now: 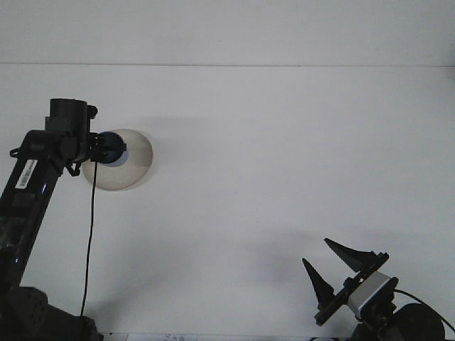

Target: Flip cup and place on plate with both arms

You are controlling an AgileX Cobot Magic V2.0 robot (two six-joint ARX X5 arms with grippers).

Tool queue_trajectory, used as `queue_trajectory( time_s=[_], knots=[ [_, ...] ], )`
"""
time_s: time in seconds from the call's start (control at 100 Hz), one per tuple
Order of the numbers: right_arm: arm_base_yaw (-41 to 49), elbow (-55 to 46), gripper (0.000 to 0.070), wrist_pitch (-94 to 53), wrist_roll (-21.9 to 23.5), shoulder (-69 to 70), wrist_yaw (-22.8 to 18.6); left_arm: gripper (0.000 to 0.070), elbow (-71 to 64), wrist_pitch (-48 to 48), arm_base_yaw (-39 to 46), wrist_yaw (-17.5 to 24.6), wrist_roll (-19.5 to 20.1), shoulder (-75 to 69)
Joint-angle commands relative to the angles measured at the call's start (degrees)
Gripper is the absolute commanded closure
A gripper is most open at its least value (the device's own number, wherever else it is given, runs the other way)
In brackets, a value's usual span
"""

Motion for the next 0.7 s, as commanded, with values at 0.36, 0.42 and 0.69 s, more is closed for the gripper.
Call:
queue_trajectory(
  time_s=[0.36, 0.42, 0.69],
  knots=[
    [0.6, 0.1, 0.0274, 0.1, -0.2, 0.2, -0.1, 0.0691, 0.9, 6.3, 2.9, 3.2, 0.0, 13.6],
    [0.6, 0.1, 0.0274, 0.1, -0.2, 0.2, -0.1, 0.0682, 0.9, 6.1, 2.9, 3.2, 0.0, 14.3],
    [0.6, 0.1, 0.0274, 0.1, -0.2, 0.2, -0.1, 0.0225, 2.8, 4.2, 2.9, 3.2, -2.3, 14.5]
  ],
)
